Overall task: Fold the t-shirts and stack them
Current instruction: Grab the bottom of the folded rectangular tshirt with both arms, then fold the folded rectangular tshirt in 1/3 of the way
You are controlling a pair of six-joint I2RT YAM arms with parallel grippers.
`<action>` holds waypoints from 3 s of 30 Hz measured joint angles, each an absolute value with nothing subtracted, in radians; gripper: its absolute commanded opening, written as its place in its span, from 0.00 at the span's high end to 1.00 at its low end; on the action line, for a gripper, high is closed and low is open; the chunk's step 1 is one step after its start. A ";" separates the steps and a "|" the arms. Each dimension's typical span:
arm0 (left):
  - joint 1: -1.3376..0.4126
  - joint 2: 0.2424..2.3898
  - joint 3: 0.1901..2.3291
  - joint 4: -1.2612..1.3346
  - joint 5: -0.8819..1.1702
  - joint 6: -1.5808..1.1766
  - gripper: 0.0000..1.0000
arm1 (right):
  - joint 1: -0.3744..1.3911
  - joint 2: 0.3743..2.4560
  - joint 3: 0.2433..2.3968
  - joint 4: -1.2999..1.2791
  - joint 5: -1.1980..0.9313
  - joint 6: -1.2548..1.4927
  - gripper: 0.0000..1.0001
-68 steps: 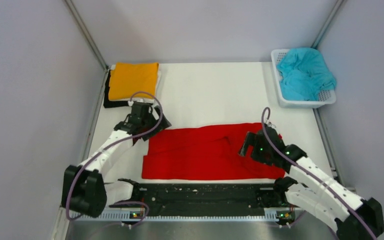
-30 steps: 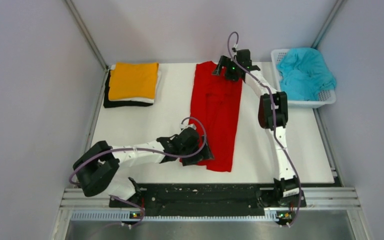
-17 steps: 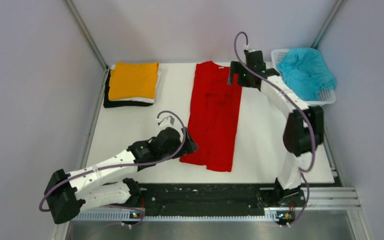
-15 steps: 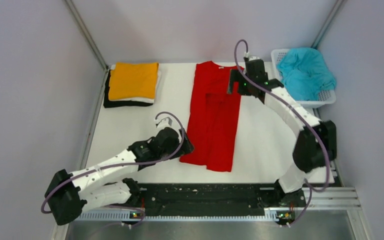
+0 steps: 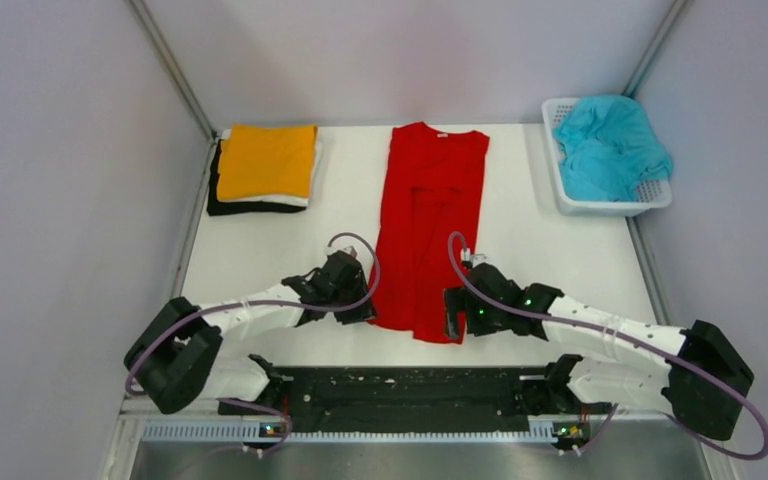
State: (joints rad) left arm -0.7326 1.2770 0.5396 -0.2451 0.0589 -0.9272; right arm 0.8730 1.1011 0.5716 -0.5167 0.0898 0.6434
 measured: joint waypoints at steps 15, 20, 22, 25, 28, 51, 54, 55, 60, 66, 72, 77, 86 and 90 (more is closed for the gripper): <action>-0.735 1.255 0.479 -0.196 0.111 -0.971 1.00 | 0.921 1.091 0.419 -0.301 0.020 0.799 1.00; -0.772 1.216 0.458 -0.218 0.091 -0.999 1.00 | 0.964 1.106 0.417 -0.299 0.018 0.841 1.00; -0.809 1.166 0.437 -0.256 0.073 -1.024 1.00 | 1.024 1.083 0.404 -0.307 0.018 0.867 1.00; -0.876 1.046 0.394 -0.332 0.053 -1.067 1.00 | 1.133 1.007 0.376 -0.351 0.013 0.915 1.00; -0.912 0.897 0.338 -0.379 0.071 -1.100 1.00 | 1.204 0.906 0.358 -0.399 0.004 0.961 1.00; -0.656 1.441 0.991 -0.375 -0.030 -0.807 1.00 | 0.696 1.051 0.633 -0.335 0.139 0.711 1.00; -0.614 1.543 1.095 -0.379 -0.020 -0.757 1.00 | 0.609 1.121 0.664 -0.283 0.109 0.670 1.00; -0.605 1.573 1.129 -0.381 -0.016 -0.744 1.00 | 0.585 1.142 0.672 -0.265 0.097 0.659 1.00; -0.549 1.747 1.311 -0.407 0.044 -0.678 0.96 | 0.471 1.279 0.714 -0.177 0.011 0.619 1.00; -0.485 1.935 1.461 -0.442 0.116 -0.621 0.82 | 0.392 1.432 0.767 -0.104 -0.034 0.596 1.00; -0.445 2.055 1.573 -0.469 0.163 -0.580 0.31 | 0.323 1.563 0.842 -0.031 -0.066 0.557 0.65; -0.413 2.082 1.633 -0.470 0.215 -0.556 0.02 | 0.278 1.650 0.940 -0.021 -0.090 0.516 0.05; -0.402 1.864 1.391 -0.438 0.206 -0.550 0.01 | 0.284 1.505 0.816 0.002 -0.151 0.492 0.01; -0.402 1.702 1.192 -0.402 0.213 -0.563 0.01 | 0.323 1.376 0.667 -0.023 -0.191 0.507 0.03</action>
